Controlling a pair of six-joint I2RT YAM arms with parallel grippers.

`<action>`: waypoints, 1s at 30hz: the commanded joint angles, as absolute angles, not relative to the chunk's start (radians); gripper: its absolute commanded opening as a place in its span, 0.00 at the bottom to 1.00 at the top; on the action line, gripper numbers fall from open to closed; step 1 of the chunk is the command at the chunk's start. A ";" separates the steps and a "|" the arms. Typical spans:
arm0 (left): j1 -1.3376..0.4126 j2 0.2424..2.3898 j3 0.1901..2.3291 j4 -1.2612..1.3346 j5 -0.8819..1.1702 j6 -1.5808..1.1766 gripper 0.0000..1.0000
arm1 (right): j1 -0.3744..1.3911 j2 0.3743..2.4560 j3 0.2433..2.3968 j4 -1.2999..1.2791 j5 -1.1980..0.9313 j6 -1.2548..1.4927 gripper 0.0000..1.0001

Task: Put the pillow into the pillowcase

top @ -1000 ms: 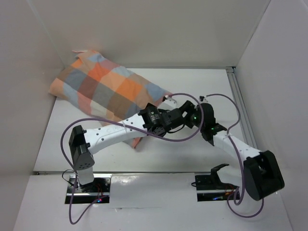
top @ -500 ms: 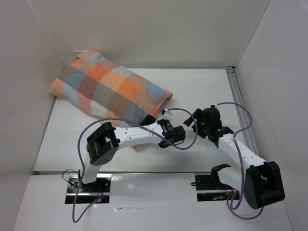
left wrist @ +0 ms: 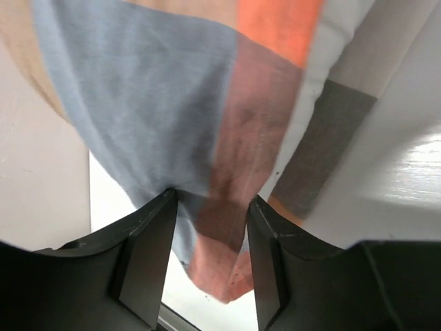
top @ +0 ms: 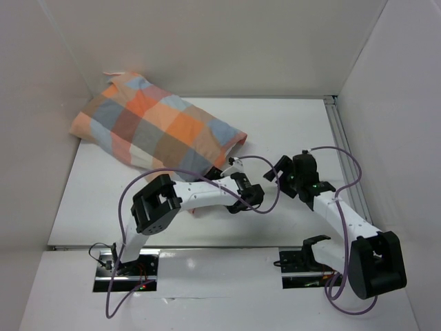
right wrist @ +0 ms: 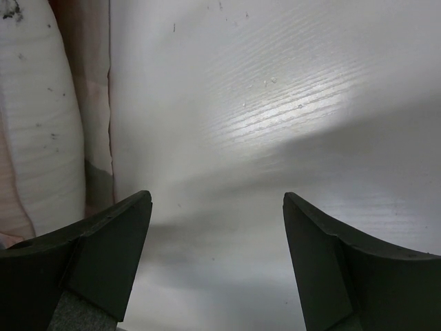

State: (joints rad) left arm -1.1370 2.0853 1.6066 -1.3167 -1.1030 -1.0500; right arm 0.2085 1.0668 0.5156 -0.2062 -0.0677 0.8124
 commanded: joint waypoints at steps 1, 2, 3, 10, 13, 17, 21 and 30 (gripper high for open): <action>-1.132 1.990 1.647 -1.370 -1.120 -1.054 0.57 | 0.201 1.071 0.522 -0.200 -0.087 0.798 0.84; -1.132 1.990 1.647 -1.370 -1.120 -1.045 0.57 | 0.201 1.080 0.522 -0.199 -0.087 0.798 0.84; -1.132 1.980 1.657 -1.370 -1.120 -1.045 0.52 | 0.201 1.080 0.522 -0.199 -0.097 0.798 0.84; -1.132 1.959 1.730 -1.370 -1.089 -0.997 0.07 | 0.201 1.112 0.540 -0.181 -0.115 0.776 0.84; -1.132 1.979 1.730 -1.370 -1.089 -0.977 0.00 | 0.201 1.130 0.549 -0.172 -0.143 0.766 0.84; -1.132 1.957 1.752 -1.370 -1.057 -0.968 0.00 | 0.201 1.140 0.537 -0.085 -0.294 0.729 0.80; -1.132 1.866 1.845 -1.332 -0.938 -0.859 0.00 | 0.291 1.140 0.471 0.255 -0.475 0.791 0.45; -1.094 1.654 1.894 -1.069 -0.586 -0.580 0.00 | 0.497 1.462 0.615 0.696 -0.454 0.928 0.00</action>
State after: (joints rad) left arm -1.1065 1.6783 1.8542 -1.1507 -0.7258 -0.6689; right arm 0.4694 1.3884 0.5365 0.4633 -0.4335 0.8749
